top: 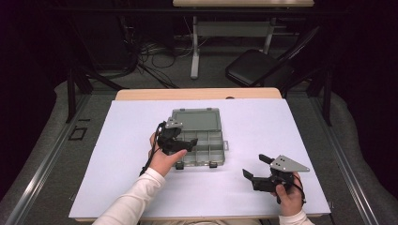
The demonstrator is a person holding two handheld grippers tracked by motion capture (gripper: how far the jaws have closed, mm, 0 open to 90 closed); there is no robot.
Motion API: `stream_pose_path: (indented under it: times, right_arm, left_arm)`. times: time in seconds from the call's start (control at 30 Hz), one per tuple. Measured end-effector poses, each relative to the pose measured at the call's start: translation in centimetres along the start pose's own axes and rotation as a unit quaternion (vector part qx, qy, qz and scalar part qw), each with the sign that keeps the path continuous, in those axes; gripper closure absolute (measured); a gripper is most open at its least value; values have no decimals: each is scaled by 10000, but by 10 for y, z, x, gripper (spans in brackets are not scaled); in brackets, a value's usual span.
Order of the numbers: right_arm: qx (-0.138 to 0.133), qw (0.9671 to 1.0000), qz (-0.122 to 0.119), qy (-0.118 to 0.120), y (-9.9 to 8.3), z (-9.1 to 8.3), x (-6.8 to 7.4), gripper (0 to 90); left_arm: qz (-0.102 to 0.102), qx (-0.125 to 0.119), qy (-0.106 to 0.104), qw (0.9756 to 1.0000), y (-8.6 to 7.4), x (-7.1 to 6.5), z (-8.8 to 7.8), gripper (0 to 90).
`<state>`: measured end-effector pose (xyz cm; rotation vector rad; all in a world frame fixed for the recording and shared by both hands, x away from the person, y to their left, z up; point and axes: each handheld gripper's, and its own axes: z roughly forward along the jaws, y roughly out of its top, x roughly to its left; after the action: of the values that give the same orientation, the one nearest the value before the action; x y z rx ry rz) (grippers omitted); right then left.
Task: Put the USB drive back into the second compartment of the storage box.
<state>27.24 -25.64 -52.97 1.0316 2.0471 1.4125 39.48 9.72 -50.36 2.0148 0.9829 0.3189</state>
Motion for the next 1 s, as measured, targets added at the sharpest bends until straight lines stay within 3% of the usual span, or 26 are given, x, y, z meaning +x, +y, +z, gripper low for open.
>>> stream_pose_path:
  times: [0.53, 0.63, 1.0]
  right_arm:
    - [10, 10000, -24, -11, 0, 0, 1, 143]
    - [5, 10000, -34, -8, 0, -1, 1, 143]
    - [6, 10000, -43, -13, 1, -1, 2, 143]
  left_arm:
    - [-104, -284, -299, 9991, -9, 2, -28, 6]
    - [-123, -458, -356, 9982, -12, 1, -36, 3]
    - [81, -753, -613, 9952, -25, -4, -67, 3]
